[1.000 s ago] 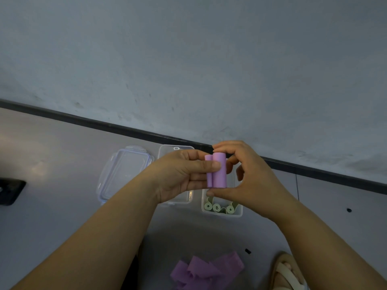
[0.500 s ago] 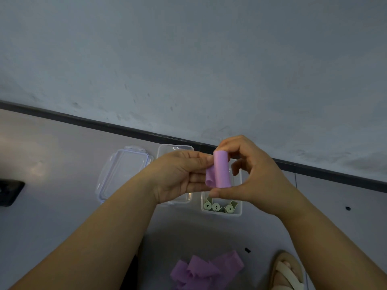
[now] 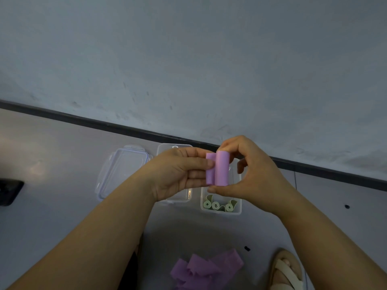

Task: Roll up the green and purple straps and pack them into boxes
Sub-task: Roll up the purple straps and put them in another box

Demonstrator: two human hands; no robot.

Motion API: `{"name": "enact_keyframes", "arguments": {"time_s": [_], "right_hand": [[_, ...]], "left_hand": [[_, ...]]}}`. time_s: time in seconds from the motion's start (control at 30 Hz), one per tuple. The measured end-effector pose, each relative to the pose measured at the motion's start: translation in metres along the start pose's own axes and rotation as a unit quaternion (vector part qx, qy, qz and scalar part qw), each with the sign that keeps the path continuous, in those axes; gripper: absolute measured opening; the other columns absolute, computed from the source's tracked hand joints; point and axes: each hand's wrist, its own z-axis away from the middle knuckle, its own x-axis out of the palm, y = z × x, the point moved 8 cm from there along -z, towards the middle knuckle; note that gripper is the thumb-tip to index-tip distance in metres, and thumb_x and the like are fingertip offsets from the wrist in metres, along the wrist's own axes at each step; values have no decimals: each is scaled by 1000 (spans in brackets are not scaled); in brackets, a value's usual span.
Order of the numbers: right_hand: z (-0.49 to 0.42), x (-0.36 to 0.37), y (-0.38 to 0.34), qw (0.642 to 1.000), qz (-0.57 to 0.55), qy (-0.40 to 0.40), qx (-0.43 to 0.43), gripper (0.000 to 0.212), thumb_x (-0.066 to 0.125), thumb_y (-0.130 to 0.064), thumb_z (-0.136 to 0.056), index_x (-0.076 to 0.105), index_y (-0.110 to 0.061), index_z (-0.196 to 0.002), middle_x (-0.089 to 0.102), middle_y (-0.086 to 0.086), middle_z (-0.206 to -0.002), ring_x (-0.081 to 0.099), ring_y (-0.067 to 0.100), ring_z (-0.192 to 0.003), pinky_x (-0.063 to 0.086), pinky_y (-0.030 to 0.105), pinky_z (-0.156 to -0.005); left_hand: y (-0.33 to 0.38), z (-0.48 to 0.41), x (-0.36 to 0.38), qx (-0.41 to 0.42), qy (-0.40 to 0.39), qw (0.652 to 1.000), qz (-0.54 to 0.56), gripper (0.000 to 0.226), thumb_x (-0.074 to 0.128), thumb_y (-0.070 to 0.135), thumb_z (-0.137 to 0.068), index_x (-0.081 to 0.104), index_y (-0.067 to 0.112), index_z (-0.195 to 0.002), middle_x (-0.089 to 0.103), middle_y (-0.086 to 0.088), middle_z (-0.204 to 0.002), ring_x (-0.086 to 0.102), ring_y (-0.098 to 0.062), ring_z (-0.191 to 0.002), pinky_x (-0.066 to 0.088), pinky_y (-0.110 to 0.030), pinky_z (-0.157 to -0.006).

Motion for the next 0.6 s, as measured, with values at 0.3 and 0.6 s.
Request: {"name": "enact_keyframes", "arguments": {"time_s": [0.3,0.6], "right_hand": [[-1,2,0,998,58,-6,-12,52,80,-45,-59,42,-46,-94,47,-22,-104,50,3,-88,44,16,-67],[0,13,6,996,76,-39,12,71,80,-43,-61,42,-33,-121,40,-24,-112,49,2,-96,46,15,-75]], "left_hand": [[-1,-1,2,-2,-2,1000,-3,29,66,11,-66,64,7,-95,74,-10,-84,72,-18,-76,59,-27,-70],[-2,-3,-4,0,31,998,-58,18,67,5,-78,62,8,-94,74,-7,-82,72,-18,-77,59,-25,-66]]}}
